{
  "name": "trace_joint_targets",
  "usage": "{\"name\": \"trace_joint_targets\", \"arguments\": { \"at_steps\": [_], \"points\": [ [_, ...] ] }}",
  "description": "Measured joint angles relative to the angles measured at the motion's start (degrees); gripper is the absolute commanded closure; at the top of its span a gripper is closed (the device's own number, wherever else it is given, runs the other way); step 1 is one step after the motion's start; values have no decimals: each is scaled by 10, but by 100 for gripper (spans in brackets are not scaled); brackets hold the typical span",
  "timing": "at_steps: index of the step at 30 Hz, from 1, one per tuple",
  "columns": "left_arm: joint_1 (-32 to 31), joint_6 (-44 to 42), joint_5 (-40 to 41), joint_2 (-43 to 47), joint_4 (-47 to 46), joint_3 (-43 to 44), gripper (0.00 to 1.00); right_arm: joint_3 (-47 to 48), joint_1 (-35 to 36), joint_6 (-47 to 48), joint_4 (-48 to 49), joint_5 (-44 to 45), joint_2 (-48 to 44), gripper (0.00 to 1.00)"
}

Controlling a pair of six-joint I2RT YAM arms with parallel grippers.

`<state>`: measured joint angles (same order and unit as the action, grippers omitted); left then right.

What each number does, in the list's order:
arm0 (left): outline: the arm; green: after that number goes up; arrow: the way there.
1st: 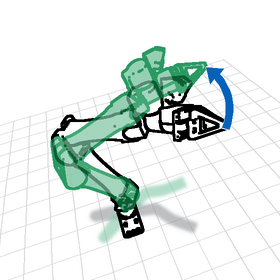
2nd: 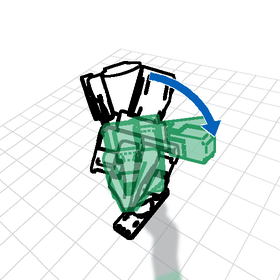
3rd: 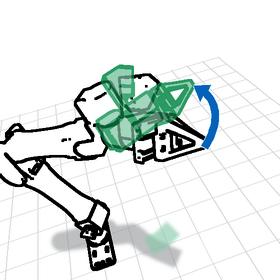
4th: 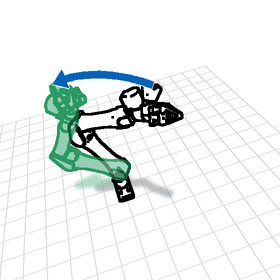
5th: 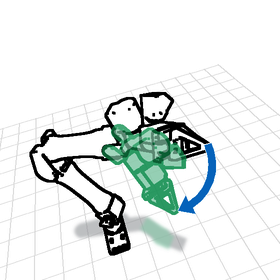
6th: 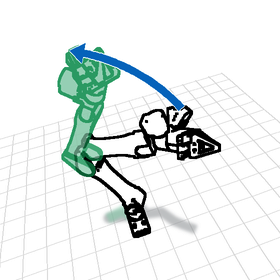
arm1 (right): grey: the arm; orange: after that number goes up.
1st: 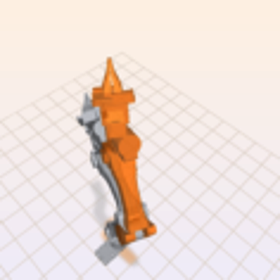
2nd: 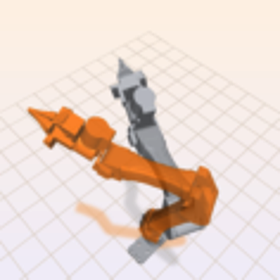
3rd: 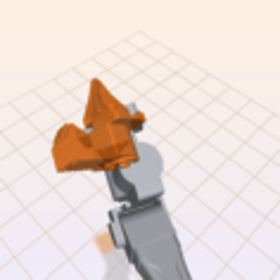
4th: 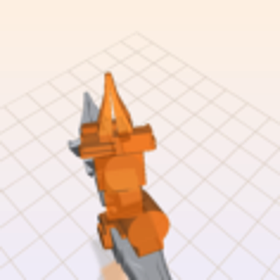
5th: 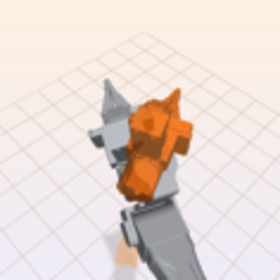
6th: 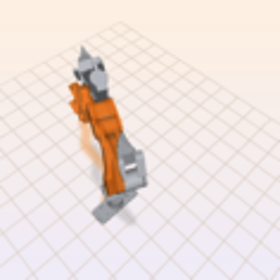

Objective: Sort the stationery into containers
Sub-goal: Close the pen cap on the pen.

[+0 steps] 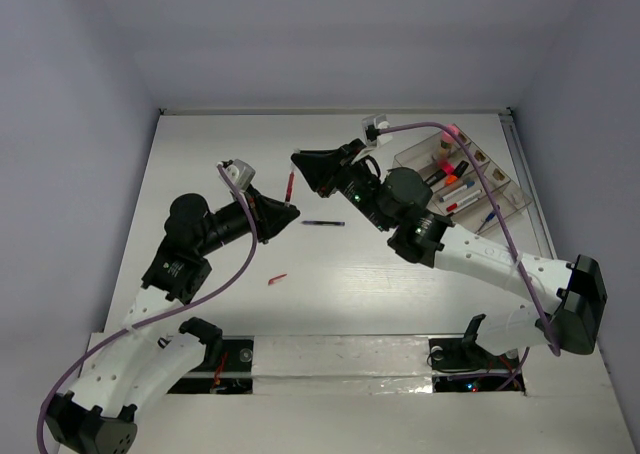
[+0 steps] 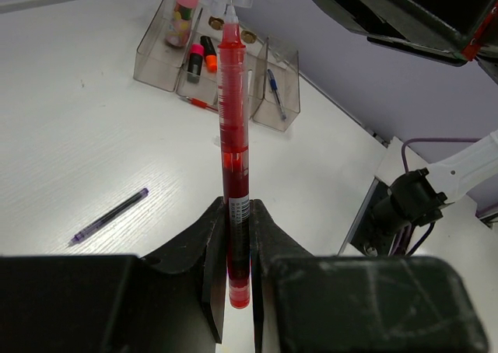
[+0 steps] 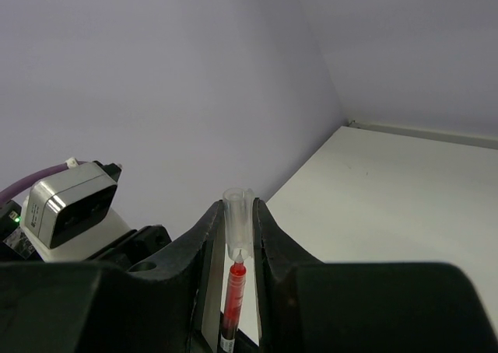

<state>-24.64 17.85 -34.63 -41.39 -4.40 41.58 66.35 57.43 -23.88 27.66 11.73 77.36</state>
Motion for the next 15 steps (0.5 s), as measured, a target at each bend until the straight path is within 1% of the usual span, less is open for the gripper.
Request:
{"name": "trace_joint_targets", "arguments": {
  "at_steps": [15],
  "points": [
    [4, -2, 7, 10, 1, 0, 100, 0, 0, -21, -3, -26, 8, 100]
  ]
}}
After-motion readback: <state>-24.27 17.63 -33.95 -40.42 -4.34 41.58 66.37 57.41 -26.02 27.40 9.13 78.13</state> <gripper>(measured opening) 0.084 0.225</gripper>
